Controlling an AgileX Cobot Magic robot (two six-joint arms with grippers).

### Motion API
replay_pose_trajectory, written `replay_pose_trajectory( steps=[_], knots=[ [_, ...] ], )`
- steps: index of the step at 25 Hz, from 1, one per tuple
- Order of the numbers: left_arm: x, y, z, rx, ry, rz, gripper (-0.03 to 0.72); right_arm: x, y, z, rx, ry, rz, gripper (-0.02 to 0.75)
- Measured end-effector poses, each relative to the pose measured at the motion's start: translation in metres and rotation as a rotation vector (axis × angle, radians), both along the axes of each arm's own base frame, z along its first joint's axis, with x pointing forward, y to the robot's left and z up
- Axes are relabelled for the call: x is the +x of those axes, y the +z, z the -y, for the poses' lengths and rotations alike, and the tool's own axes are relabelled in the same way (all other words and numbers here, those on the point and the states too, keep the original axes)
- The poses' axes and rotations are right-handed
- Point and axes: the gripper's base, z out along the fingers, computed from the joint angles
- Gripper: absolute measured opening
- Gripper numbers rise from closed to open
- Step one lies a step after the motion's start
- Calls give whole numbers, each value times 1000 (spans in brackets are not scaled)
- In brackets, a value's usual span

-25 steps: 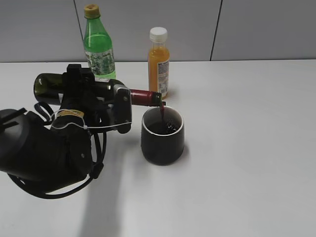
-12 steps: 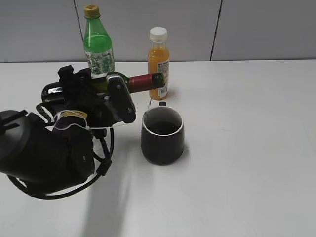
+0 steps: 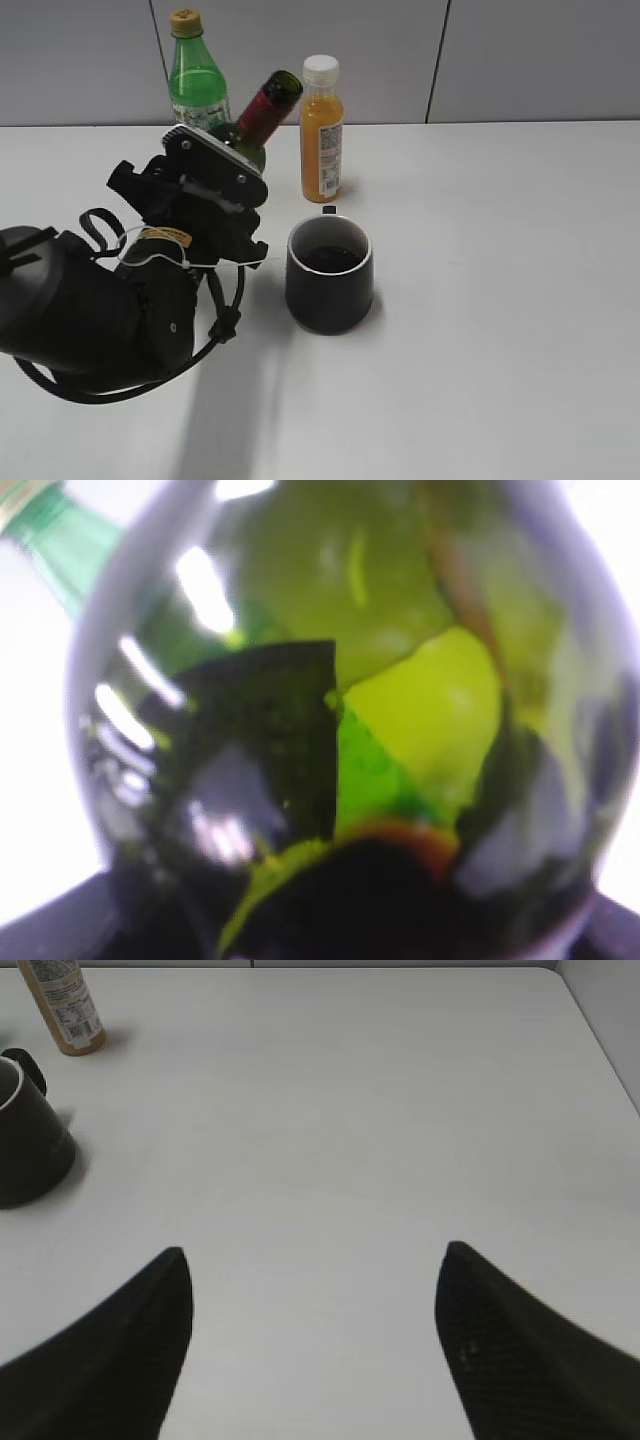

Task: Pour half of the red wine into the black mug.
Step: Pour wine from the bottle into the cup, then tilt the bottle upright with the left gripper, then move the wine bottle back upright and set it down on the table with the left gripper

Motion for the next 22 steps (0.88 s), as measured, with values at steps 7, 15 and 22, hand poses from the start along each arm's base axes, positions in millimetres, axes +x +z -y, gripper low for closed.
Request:
replay_pose_trajectory(
  steps=[7, 15, 22],
  knots=[
    [4, 12, -2, -248, 12, 18, 538, 0, 0, 0, 0, 0, 0, 573],
    [-1, 12, -34, -507, -42, 36, 538, 0, 0, 0, 1, 0, 0, 573],
    [3, 2, -83, -687, -238, -43, 538, 0, 0, 0, 1, 0, 0, 573]
  ],
)
